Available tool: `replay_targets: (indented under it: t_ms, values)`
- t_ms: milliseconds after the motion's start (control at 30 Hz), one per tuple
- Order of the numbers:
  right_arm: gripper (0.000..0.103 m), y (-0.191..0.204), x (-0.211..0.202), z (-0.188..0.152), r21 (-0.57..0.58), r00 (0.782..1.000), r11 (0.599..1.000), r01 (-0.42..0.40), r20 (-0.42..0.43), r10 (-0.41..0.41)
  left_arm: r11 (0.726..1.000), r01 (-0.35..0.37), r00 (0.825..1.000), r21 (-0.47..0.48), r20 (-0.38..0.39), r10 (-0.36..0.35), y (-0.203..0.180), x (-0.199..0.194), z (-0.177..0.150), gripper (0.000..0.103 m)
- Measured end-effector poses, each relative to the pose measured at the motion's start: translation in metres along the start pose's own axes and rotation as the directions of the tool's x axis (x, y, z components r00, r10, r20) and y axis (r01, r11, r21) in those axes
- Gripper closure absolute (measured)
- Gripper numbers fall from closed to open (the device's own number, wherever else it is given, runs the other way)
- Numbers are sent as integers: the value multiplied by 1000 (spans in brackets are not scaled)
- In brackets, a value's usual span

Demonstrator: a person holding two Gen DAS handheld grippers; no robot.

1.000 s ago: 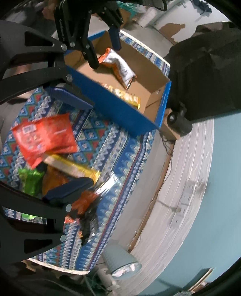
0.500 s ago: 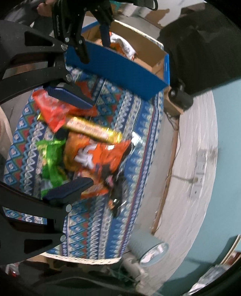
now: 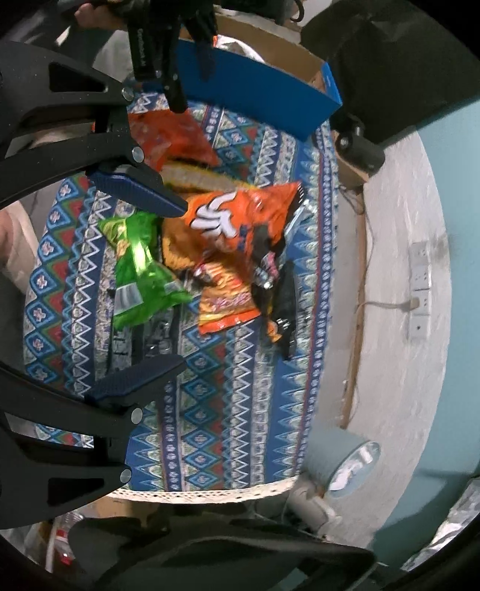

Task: Organize snacks
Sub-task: 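Move both tools back over the snack pile, then grasp the red bag with the left tool while the right tool grasps the green bag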

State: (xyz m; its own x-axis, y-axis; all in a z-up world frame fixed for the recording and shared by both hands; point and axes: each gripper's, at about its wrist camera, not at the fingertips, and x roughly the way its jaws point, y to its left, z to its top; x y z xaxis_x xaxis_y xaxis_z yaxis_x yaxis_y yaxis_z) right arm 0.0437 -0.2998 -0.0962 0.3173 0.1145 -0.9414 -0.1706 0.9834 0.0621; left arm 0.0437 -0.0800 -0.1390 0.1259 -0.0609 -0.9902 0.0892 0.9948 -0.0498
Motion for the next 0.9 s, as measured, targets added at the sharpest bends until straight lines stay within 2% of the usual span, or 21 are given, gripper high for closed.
replay_targets:
  t_ms: [200, 400, 533, 600, 667, 767, 900]
  values:
    - [27, -6, 24, -10, 6, 998, 1000, 15, -56, -15, 998, -5, 999, -66, -39, 3, -1, 22, 7, 29]
    - [27, -6, 36, -17, 5, 996, 1000, 23, -82, -23, 989, 44, 998, -143, -47, -51, -1, 35, 11, 29]
    - [27, -6, 42, -19, 16, 995, 1000, 20, -96, -18, 989, 51, 995, -137, -77, -62, -7, 42, 6, 28]
    - [27, -4, 46, -20, 21, 994, 1000, 16, -105, -13, 991, 41, 995, -125, -86, -52, -9, 46, 3, 21]
    - [27, -2, 49, -22, 31, 993, 999, 12, -114, -8, 992, 37, 995, -118, -89, -48, -10, 50, 0, 21]
    - [27, 0, 56, -26, 64, 991, 998, -5, -136, 14, 994, 34, 995, -108, -92, -44, -9, 51, -5, 16]
    - [27, 0, 66, -32, 123, 985, 992, -20, -165, 40, 994, 23, 993, -103, -114, -34, 0, 51, -12, 16]
